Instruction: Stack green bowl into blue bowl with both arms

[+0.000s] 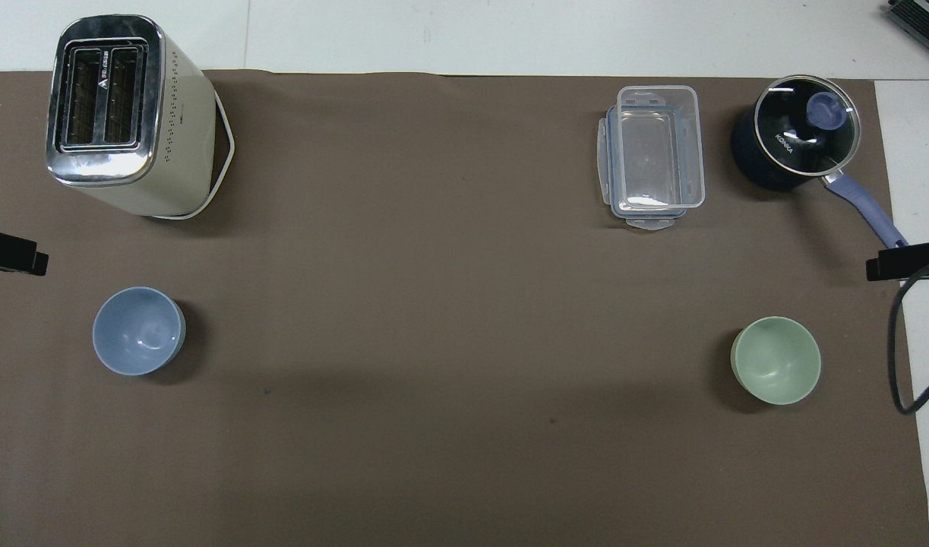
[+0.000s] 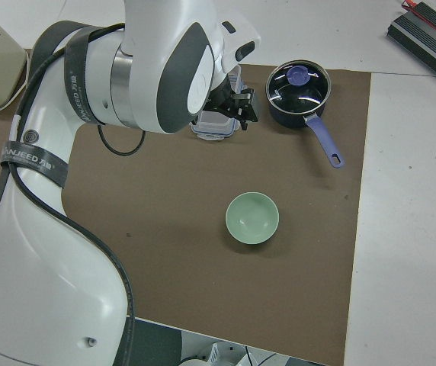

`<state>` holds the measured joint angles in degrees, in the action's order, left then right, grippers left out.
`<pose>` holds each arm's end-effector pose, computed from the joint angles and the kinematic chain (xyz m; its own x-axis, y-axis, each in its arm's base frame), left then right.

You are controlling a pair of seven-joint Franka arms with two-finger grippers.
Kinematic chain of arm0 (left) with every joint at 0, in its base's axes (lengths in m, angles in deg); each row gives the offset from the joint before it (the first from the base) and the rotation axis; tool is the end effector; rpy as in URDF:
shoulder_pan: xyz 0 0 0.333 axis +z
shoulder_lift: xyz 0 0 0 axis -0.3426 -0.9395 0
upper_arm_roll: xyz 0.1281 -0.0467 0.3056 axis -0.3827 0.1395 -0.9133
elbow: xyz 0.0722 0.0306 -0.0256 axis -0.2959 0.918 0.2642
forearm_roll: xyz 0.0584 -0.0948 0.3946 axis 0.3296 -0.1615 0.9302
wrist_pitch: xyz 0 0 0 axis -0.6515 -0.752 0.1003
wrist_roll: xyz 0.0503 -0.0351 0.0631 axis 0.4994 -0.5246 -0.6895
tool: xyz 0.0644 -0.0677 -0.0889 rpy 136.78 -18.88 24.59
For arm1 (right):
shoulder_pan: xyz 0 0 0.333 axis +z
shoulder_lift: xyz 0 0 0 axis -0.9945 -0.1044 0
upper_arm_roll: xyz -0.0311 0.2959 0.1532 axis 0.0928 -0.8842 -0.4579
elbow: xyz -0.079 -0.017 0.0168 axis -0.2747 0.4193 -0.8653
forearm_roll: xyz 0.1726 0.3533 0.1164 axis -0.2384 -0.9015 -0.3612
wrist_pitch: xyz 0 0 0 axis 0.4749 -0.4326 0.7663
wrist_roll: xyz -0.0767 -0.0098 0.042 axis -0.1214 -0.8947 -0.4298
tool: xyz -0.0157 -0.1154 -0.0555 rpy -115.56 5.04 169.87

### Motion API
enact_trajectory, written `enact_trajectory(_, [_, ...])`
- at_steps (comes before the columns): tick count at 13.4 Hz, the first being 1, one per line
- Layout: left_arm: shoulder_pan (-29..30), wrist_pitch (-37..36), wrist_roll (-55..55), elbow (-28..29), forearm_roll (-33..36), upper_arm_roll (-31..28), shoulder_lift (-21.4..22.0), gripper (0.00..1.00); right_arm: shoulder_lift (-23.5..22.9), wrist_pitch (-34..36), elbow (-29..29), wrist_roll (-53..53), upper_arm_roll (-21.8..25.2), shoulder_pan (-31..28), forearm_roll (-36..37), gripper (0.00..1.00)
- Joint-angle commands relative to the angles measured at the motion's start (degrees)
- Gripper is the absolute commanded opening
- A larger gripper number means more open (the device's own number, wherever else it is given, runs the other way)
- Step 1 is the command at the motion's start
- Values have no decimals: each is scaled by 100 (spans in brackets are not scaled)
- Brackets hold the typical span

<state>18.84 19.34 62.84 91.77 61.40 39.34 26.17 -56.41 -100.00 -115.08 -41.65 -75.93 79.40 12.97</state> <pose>0.5534 -0.0019 0.6505 0.9915 -0.1298 0.0021 -0.1299 -0.9915 0.0092 0.5380 -0.0518 0.6416 0.9981 -0.0219 0.0585 -0.0222 -0.9997 0.0048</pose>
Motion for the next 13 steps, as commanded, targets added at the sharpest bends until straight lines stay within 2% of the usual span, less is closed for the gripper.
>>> enact_trajectory(1, [-4, -74, -65, 34, 85, -13, 76, 100, -37, 115, 131, 10, -63, -31, 128, 100])
enact_trajectory(9, [-48, -100, -13, 8, 94, -13, 68, 100, -28, 124, 132, 72, -63, -40, 40, 100])
enact_trajectory(13, [-47, -30, 5, 8, 94, -22, 59, 100, -10, 361, 149, 28, -89, -31, 75, 100])
